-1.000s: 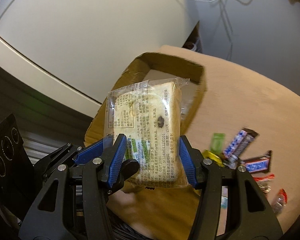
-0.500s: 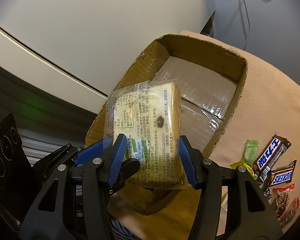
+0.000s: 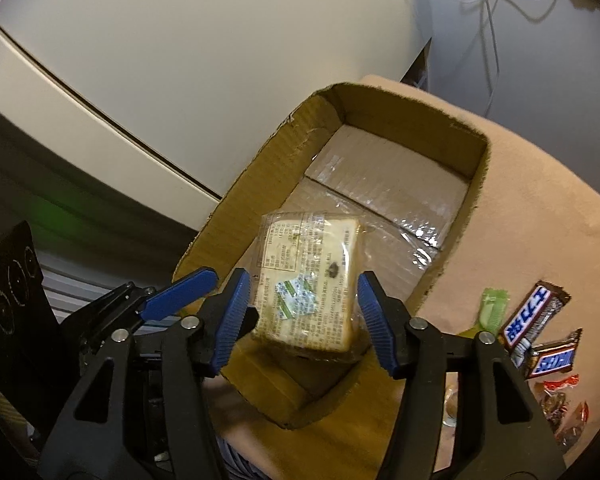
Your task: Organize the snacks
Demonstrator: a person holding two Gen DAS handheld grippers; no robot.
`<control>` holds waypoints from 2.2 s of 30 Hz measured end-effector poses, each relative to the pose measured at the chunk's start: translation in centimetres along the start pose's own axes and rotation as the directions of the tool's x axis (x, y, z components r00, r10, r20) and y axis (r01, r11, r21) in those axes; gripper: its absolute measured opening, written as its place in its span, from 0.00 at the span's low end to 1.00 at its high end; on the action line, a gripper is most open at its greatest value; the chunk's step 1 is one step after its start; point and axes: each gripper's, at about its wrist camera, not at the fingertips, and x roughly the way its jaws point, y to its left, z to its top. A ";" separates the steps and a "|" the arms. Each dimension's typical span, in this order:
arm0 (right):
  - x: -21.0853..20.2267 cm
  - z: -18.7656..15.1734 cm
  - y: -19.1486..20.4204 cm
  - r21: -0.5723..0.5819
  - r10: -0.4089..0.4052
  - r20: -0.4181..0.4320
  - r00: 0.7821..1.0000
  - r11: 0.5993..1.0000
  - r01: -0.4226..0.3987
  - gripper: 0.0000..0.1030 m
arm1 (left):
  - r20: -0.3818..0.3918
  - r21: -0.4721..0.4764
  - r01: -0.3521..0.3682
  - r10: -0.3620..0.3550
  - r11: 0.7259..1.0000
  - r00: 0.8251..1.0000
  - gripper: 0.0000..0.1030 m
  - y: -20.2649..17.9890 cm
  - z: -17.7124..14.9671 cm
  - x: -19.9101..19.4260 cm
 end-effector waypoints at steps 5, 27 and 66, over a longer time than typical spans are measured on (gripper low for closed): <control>-2.4 -1.4 -1.2 -0.020 -0.071 0.059 0.996 0.997 0.072 0.63 | 0.013 0.046 0.001 -0.002 0.999 1.000 0.40 -1.4 -0.6 -0.5; -11.0 -12.0 -16.1 0.040 -0.239 0.044 0.970 0.971 0.237 0.71 | -0.123 0.258 0.152 -0.123 0.954 0.985 0.39 -12.9 -4.6 3.1; -8.8 -18.3 -25.7 0.266 -0.092 -0.041 0.995 0.959 0.099 0.45 | -0.309 0.253 0.290 -0.206 0.923 0.928 0.34 -23.7 -5.1 11.4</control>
